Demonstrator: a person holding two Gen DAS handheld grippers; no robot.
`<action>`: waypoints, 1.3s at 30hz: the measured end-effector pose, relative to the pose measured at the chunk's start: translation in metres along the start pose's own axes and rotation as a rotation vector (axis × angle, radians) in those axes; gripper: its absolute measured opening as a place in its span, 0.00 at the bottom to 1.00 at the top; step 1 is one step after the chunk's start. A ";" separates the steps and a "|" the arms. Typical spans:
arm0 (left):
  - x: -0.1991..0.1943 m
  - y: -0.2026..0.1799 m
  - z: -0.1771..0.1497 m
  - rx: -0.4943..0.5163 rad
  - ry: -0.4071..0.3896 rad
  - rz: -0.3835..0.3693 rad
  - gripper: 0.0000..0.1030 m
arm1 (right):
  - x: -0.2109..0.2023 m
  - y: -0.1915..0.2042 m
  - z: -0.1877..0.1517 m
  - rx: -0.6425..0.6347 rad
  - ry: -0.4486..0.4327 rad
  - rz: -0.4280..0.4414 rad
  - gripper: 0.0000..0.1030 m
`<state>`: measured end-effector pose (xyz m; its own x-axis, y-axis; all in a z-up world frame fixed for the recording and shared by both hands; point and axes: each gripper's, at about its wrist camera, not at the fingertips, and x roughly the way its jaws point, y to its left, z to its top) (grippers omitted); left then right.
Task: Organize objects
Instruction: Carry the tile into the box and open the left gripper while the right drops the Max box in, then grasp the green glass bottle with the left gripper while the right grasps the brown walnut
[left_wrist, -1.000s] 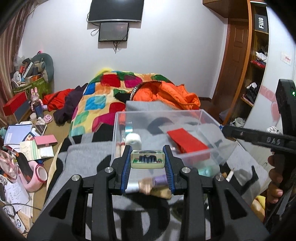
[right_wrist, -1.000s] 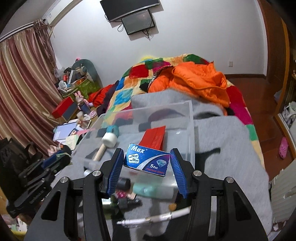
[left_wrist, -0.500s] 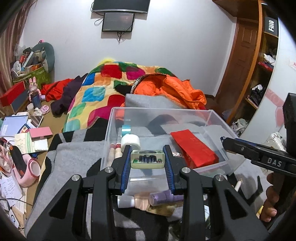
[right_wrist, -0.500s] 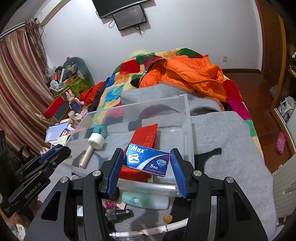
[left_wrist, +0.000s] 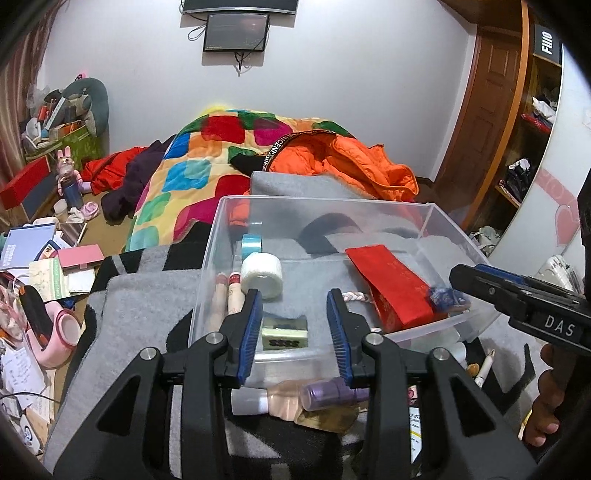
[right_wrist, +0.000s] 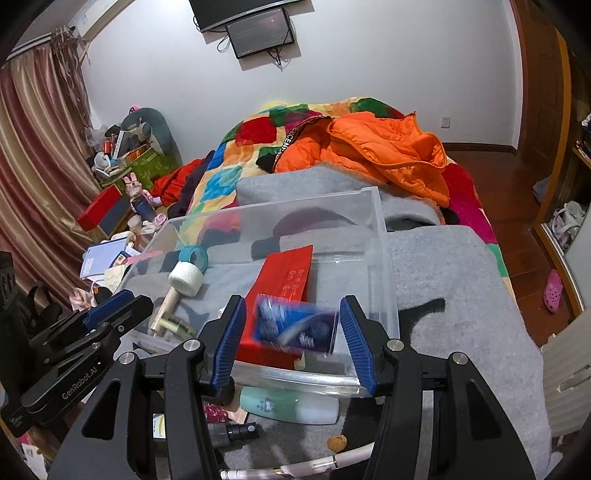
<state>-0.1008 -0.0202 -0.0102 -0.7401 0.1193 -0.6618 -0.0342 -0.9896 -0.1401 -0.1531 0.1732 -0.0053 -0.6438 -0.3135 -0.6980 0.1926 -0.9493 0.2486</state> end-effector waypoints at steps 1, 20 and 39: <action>-0.001 0.000 0.000 -0.002 0.000 -0.003 0.42 | -0.001 0.000 0.000 0.002 0.002 0.007 0.52; -0.040 -0.015 -0.018 0.022 -0.010 -0.058 0.71 | -0.035 -0.007 -0.010 -0.019 -0.026 0.021 0.71; -0.020 -0.047 -0.061 0.080 0.129 -0.106 0.77 | -0.015 -0.047 -0.064 0.044 0.132 -0.014 0.56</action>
<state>-0.0440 0.0290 -0.0352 -0.6372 0.2277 -0.7363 -0.1645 -0.9735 -0.1587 -0.1049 0.2207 -0.0496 -0.5426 -0.3037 -0.7832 0.1495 -0.9524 0.2658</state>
